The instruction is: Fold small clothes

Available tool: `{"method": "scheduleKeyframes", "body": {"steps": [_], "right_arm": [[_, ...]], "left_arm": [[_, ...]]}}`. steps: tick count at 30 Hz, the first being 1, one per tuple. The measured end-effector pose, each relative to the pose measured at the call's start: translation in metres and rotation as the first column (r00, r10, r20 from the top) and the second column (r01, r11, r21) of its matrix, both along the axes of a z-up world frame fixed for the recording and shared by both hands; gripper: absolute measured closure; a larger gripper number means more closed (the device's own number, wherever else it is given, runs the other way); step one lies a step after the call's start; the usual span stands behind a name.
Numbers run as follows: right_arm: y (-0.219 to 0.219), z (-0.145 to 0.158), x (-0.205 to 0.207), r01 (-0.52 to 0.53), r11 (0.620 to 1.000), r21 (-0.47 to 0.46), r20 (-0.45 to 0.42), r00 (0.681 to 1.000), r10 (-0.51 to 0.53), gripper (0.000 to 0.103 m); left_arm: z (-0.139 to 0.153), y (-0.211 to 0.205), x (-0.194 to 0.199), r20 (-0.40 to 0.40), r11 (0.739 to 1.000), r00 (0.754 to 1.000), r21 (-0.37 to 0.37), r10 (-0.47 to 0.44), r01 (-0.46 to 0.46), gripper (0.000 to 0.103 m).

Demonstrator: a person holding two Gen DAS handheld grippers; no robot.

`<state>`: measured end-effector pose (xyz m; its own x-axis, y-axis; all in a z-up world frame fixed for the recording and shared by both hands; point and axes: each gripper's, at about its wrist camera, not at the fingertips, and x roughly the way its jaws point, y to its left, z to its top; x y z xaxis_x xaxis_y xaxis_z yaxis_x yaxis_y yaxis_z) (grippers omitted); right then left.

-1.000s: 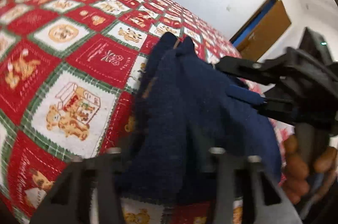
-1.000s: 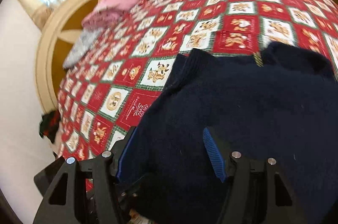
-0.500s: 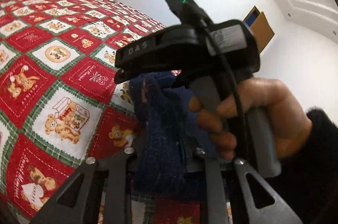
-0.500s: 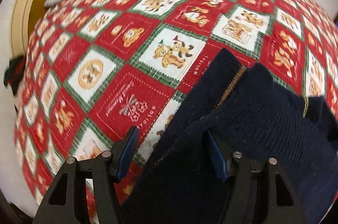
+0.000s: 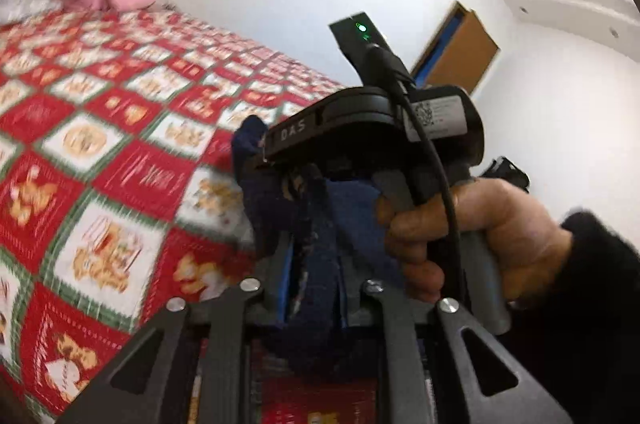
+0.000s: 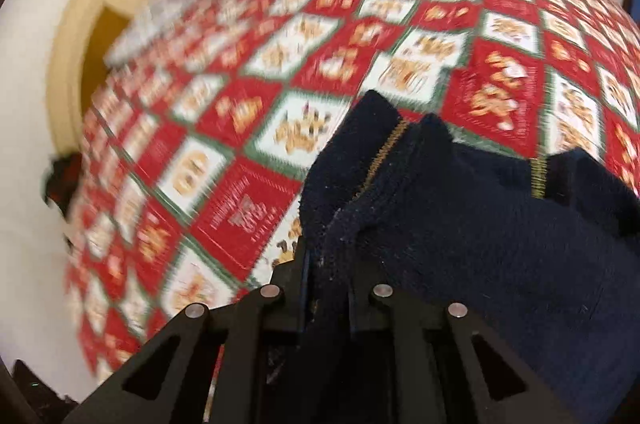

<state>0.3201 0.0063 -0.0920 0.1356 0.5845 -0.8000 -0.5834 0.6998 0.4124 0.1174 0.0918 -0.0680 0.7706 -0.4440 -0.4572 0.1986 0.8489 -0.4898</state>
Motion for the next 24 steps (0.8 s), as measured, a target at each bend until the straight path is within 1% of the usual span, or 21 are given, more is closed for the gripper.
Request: {"method": "scheduleKeyframes", "body": {"steps": [2,4,7,9,10,13,14,16,17,19,21,22,23,24], "right_arm": [[-0.033,0.018,0.003,0.043,0.997,0.064,0.005,0.999,-0.044,0.09],[-0.062,0.029,0.007,0.079,0.991,0.112,-0.007,0.997,-0.079,0.091],[-0.121,0.046,0.008,0.141,0.975,0.17,-0.012,0.99,-0.141,0.091],[-0.164,0.055,0.009,0.182,0.96,0.215,-0.019,0.983,-0.182,0.091],[-0.184,0.059,0.009,0.199,0.955,0.222,-0.01,0.979,-0.202,0.091],[-0.242,0.065,0.005,0.235,0.942,0.238,0.032,0.968,-0.25,0.091],[-0.262,0.063,0.002,0.247,0.942,0.226,0.057,0.962,-0.266,0.091],[-0.29,0.052,0.001,0.271,0.943,0.191,0.084,0.953,-0.291,0.091],[-0.307,0.041,0.001,0.296,0.938,0.18,0.074,0.947,-0.313,0.091],[-0.327,0.019,0.002,0.341,0.928,0.152,0.055,0.934,-0.353,0.091],[-0.338,-0.003,0.002,0.362,0.925,0.116,0.057,0.927,-0.37,0.091],[-0.343,-0.015,0.002,0.37,0.924,0.099,0.055,0.925,-0.377,0.091],[-0.348,-0.023,0.001,0.377,0.922,0.087,0.047,0.923,-0.382,0.091],[-0.353,-0.034,0.001,0.385,0.92,0.077,0.032,0.921,-0.388,0.091]], "left_arm": [[0.011,-0.014,-0.004,0.033,0.999,0.998,0.02,-0.049,0.048,0.085],[0.019,-0.025,-0.005,0.052,0.996,0.995,0.03,-0.085,0.083,0.085],[0.033,-0.049,-0.005,0.075,0.987,0.985,0.027,-0.158,0.157,0.085],[0.044,-0.071,-0.005,0.097,0.975,0.971,0.027,-0.22,0.219,0.085],[0.049,-0.081,-0.005,0.107,0.968,0.963,0.032,-0.249,0.247,0.085],[0.061,-0.12,-0.007,0.13,0.937,0.928,0.053,-0.349,0.345,0.085],[0.064,-0.138,-0.01,0.136,0.921,0.911,0.067,-0.389,0.383,0.085],[0.065,-0.159,-0.013,0.144,0.898,0.887,0.085,-0.44,0.431,0.085],[0.064,-0.175,-0.017,0.148,0.881,0.868,0.095,-0.474,0.464,0.085],[0.059,-0.193,-0.02,0.148,0.86,0.847,0.113,-0.511,0.498,0.085],[0.049,-0.212,-0.022,0.126,0.82,0.811,0.116,-0.571,0.56,0.085],[0.044,-0.22,-0.023,0.112,0.806,0.799,0.12,-0.591,0.58,0.085],[0.038,-0.23,-0.027,0.096,0.784,0.78,0.139,-0.618,0.604,0.085],[0.032,-0.234,-0.03,0.081,0.768,0.767,0.162,-0.636,0.62,0.085]]}}
